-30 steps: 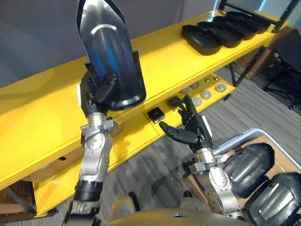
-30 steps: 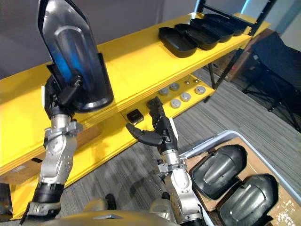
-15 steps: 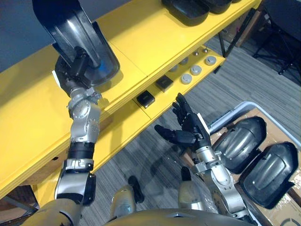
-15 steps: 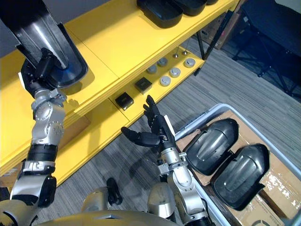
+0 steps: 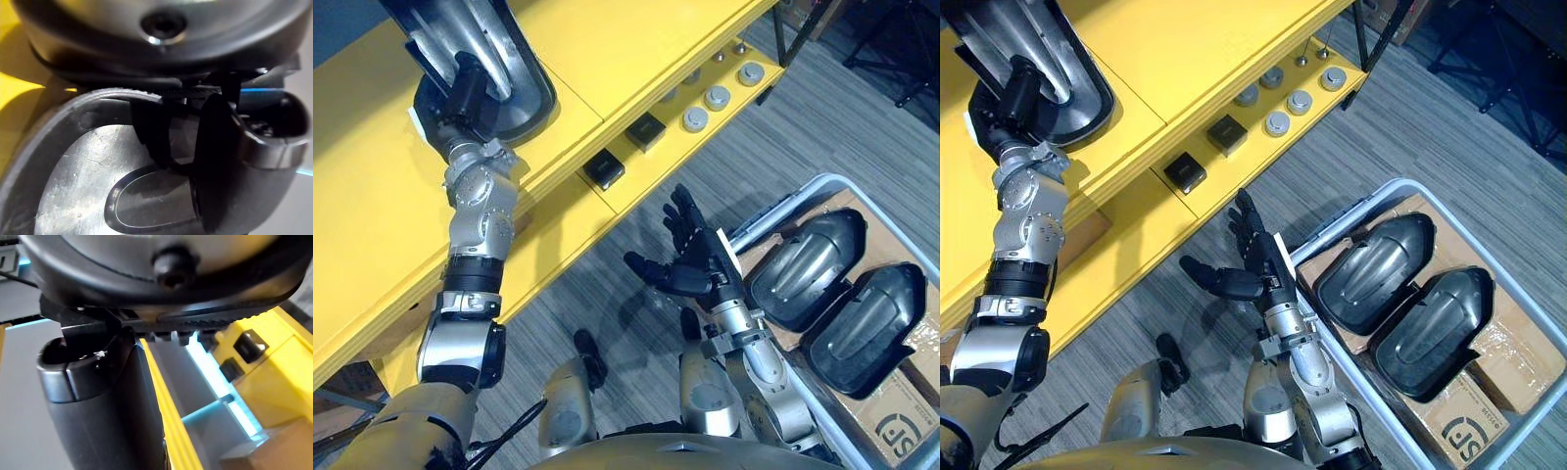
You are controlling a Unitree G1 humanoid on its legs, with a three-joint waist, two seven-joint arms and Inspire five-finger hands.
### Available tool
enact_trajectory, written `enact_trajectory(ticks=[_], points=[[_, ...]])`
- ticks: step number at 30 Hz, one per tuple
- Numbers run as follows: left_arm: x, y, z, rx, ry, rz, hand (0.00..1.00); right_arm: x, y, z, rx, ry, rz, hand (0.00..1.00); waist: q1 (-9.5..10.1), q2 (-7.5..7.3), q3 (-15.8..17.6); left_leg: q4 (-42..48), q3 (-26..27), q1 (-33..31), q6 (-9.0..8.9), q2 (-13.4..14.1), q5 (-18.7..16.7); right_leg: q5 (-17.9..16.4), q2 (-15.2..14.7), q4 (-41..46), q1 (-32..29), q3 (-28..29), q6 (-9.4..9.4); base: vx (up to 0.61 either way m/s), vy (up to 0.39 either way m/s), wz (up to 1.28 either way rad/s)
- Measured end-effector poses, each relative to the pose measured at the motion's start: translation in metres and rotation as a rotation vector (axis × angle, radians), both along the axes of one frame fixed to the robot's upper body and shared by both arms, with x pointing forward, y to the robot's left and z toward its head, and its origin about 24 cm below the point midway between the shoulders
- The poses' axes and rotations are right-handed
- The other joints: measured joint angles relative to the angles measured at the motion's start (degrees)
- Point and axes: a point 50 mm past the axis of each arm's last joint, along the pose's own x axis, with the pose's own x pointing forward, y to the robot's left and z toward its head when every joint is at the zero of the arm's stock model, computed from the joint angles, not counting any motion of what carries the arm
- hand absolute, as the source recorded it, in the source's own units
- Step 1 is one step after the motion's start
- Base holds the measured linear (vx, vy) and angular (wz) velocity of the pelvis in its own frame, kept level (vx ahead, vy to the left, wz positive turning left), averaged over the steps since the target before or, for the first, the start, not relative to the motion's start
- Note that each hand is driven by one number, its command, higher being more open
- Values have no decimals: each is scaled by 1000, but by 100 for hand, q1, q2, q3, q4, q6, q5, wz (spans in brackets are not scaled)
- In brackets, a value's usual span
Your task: Walk over and take three plastic housings, then place them on the shelf
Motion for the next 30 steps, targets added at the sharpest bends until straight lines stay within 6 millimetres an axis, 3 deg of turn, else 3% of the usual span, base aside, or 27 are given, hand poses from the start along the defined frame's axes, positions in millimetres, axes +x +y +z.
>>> enact_trajectory(ticks=[10,11,21,30], points=[[1,23,8,30,53,150,0,-4,11,-2,24,24,32,100,61,-69,84,-97,-2,1,-40,3,93,-9,9,87,-78,-5,-8,0,0,0],[1,24,9,33,55,152,100,-4,11,-2,23,24,32,100,73,-71,89,-97,-3,1,-42,3,94,-9,9,88,-78,-5,-8,0,0,0],[6,34,9,109,108,122,100,-4,15,-2,32,29,59,100,99,-87,99,-86,-10,5,-54,7,104,-7,7,121,-75,-5,-5,0,0,0],[8,33,13,52,85,170,100,-2,13,-1,40,36,32,100,87,-122,118,-90,-6,6,-62,19,112,-6,13,146,-93,-6,-3,0,0,0]])
